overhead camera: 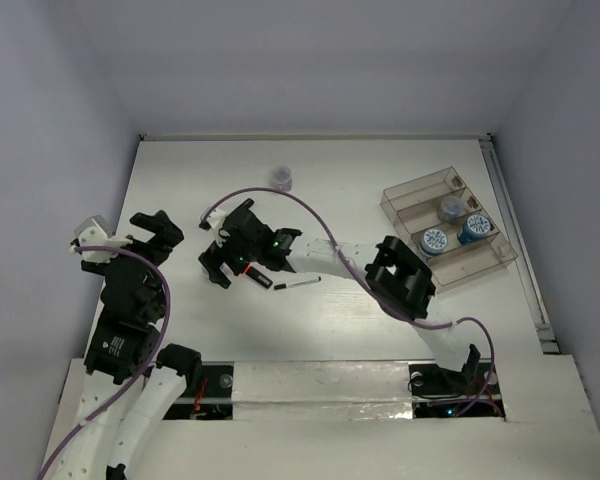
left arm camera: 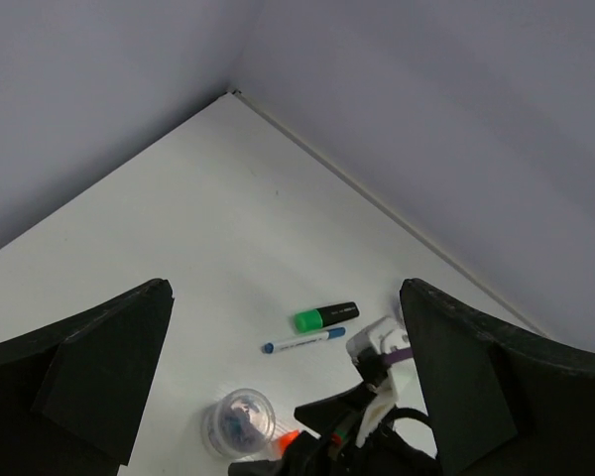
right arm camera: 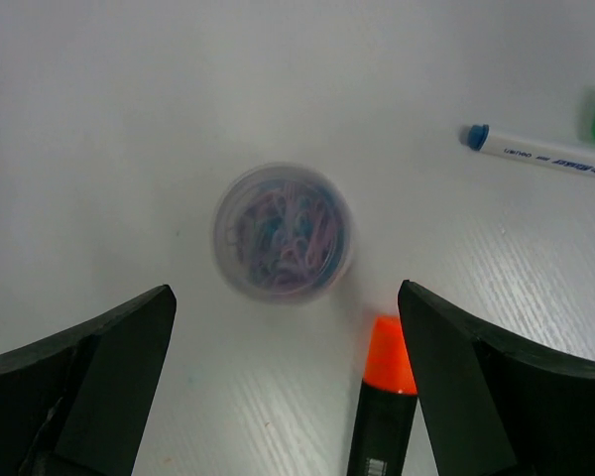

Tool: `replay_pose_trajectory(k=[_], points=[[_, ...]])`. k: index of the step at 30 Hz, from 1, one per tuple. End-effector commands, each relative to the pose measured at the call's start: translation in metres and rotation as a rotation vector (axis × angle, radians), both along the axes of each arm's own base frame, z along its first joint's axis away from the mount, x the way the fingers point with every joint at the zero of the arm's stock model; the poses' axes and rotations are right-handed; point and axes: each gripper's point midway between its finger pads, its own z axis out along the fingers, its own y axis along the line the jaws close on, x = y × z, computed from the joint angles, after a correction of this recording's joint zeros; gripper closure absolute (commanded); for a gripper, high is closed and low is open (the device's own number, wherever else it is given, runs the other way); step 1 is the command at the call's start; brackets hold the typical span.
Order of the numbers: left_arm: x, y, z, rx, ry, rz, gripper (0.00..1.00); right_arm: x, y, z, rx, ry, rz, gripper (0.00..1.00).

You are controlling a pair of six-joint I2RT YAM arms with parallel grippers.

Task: Sort the stationery into containers
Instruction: Pick up the stationery from the center of the board.

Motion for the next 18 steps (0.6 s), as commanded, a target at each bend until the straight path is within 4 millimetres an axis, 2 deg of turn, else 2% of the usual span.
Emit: replay_pose_trajectory(k=[1, 5, 6, 11, 17, 18], points=[[-0.002, 0.004, 0.012, -0.022, -0.04, 0.022, 0.01, 0.014, 0.008, 0.005, -0.039, -0.04, -0.023, 0.0], [0.0, -0.003, 0.014, -0.011, -0.045, -0.023, 0.01, 0.019, 0.017, -0.002, -0.056, -0.043, -0.016, 0.0], [0.0, -0.004, 0.015, -0.011, -0.047, -0.028, 0.01, 0.012, 0.023, -0.003, -0.053, -0.035, 0.006, 0.0], [0.0, -0.006, 0.015, -0.004, -0.052, -0.046, 0.01, 0.011, 0.037, -0.011, -0.048, -0.029, 0.016, 0.01], [0.002, -0.014, 0.017, 0.006, -0.058, -0.091, 0.01, 0.017, 0.047, -0.012, -0.025, -0.033, 0.0, 0.14], [0.002, -0.015, 0.017, 0.008, -0.059, -0.094, 0.01, 0.018, 0.047, -0.013, -0.025, -0.032, -0.007, 0.28]])
